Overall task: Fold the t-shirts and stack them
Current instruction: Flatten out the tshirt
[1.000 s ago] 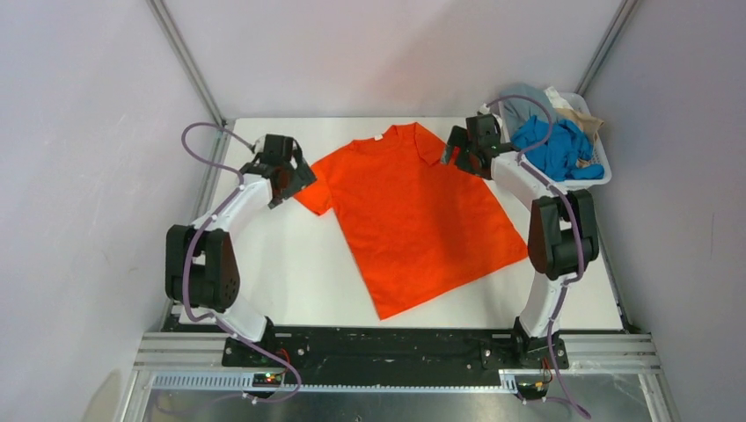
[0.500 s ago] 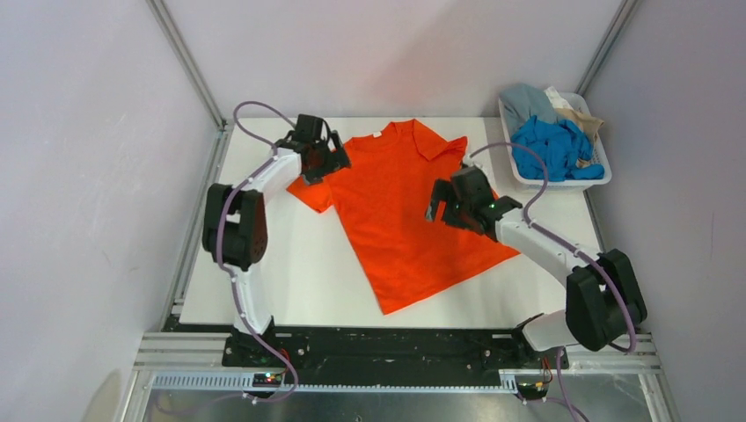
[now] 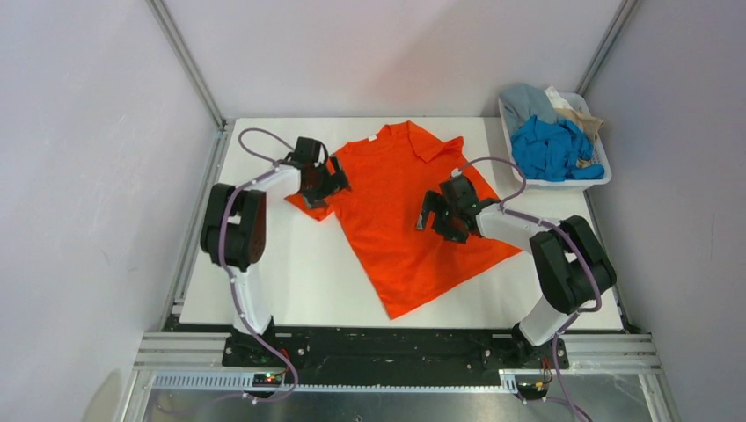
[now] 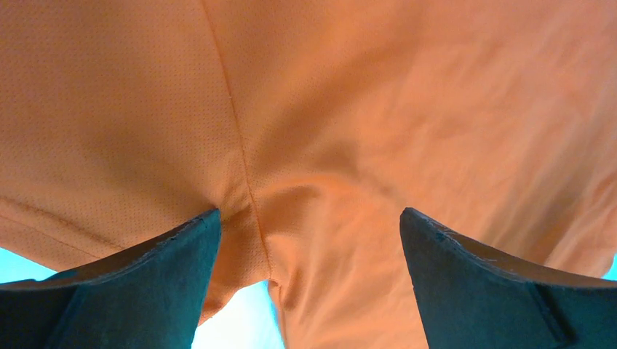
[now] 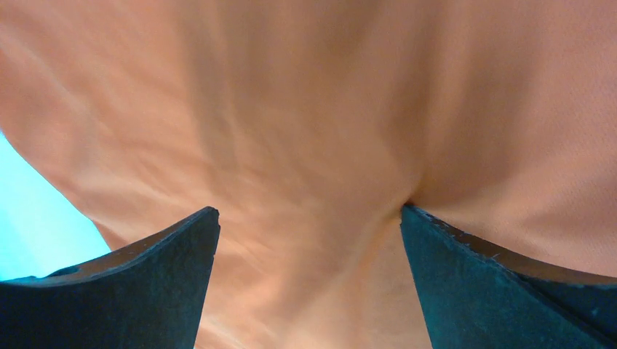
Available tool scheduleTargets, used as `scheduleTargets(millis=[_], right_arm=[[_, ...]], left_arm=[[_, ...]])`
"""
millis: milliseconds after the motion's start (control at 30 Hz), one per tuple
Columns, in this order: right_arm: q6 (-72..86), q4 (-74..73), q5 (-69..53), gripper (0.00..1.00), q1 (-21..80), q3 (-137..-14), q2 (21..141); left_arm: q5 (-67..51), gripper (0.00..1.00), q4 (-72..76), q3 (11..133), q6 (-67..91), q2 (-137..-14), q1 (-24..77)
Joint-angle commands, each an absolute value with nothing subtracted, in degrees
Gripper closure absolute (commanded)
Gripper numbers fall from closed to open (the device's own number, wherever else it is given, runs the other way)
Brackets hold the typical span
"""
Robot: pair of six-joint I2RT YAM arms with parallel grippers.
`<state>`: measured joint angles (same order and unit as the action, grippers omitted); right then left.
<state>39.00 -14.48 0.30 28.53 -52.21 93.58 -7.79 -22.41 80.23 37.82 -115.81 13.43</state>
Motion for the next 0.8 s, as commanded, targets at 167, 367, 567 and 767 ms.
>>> scheduleTargets(millis=[167, 367, 567, 767], right_arm=[[34.99, -10.53, -6.32, 0.01, 22.47, -56.73, 100.43], [28.56, -10.7, -8.5, 0.01, 21.59, -65.71, 104.73], [26.31, -12.31, -7.73, 0.01, 21.2, -75.54, 107.8], [25.08, -17.92, -0.4, 0.01, 22.06, -74.62, 97.74]], left_arm=[[1.79, 0.0, -23.43, 38.44, 49.41, -86.53, 25.6], [5.3, 0.0, -23.28, 22.87, 70.4, -68.27, 46.54], [9.66, 0.0, -23.78, 30.73, 64.39, -61.11, 52.21], [17.44, 0.0, -29.74, 48.19, 49.67, -65.58, 47.6]])
